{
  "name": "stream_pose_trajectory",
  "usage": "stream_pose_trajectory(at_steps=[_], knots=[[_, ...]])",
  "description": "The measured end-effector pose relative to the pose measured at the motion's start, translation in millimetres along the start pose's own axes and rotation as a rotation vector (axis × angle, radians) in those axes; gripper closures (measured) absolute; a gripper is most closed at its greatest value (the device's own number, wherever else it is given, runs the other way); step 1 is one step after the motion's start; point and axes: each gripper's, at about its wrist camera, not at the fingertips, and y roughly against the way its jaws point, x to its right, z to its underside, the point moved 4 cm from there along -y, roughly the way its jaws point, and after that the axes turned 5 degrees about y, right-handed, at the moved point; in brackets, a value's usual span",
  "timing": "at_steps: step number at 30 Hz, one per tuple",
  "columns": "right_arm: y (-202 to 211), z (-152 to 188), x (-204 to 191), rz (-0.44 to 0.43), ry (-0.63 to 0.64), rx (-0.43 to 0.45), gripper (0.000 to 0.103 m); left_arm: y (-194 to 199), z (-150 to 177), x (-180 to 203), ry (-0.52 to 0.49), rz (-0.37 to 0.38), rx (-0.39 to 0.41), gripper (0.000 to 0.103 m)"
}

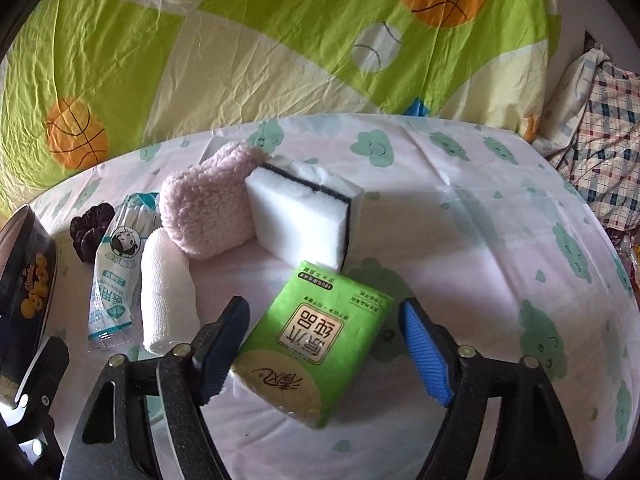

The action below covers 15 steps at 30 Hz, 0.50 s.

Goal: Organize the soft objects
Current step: 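Grasp the green tissue pack with the right gripper while the left gripper grasps the cotton-swab pack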

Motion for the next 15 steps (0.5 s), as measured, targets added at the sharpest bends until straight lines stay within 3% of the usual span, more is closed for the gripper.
stream_pose_trajectory(at_steps=[6, 10, 13, 15], knots=[[7, 6, 4, 0.010, 0.028, 0.006, 0.039, -10, -8, 5, 0.029, 0.024, -0.004, 0.000], [25, 9, 20, 0.026, -0.017, 0.062, 0.045, -23, -15, 15, 0.034, 0.038, -0.031, 0.001], [33, 4, 30, 0.012, -0.070, 0.108, 0.045, -37, -20, 24, 0.041, 0.046, -0.068, 0.007], [38, 2, 34, 0.007, -0.092, 0.133, 0.045, -49, -22, 27, 0.054, 0.053, -0.104, 0.018]])
